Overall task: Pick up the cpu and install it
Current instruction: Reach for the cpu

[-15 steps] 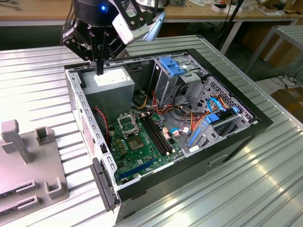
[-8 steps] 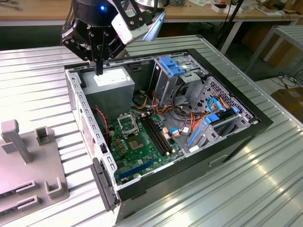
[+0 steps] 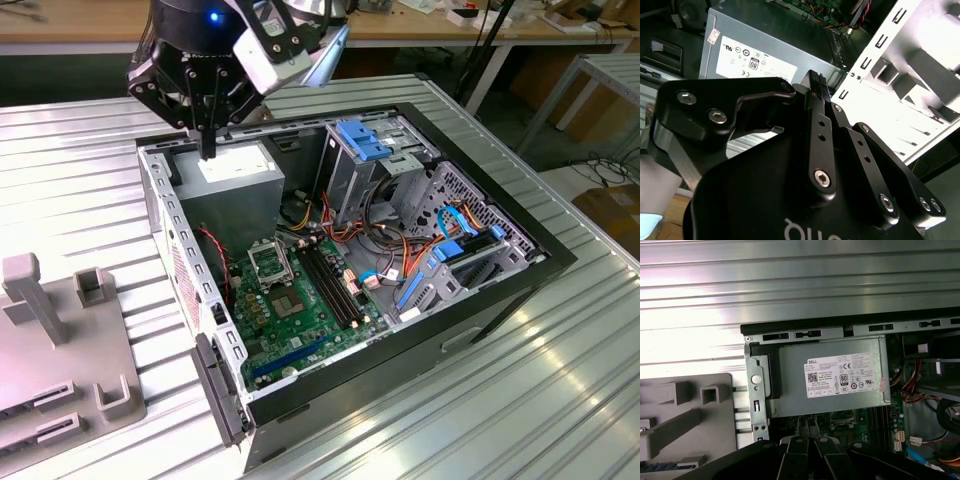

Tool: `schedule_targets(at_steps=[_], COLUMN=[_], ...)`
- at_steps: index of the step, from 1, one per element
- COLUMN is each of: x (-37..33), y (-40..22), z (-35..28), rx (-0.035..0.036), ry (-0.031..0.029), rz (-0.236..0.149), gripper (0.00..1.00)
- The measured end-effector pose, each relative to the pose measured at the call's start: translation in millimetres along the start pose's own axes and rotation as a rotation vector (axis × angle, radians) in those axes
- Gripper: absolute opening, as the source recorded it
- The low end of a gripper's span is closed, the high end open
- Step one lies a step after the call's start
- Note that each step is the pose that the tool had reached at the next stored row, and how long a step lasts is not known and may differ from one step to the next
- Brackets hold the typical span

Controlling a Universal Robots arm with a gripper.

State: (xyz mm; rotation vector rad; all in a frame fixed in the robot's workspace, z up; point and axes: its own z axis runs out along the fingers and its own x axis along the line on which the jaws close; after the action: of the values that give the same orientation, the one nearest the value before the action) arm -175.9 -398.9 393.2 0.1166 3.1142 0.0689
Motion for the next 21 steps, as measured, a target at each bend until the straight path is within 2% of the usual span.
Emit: schedule_targets(at_steps=[21], x=[4.7], y=[-0.3], z=[-0.1], rx=[0.0000], ry=[0.0000], rz=[0.000], gripper=[0.11])
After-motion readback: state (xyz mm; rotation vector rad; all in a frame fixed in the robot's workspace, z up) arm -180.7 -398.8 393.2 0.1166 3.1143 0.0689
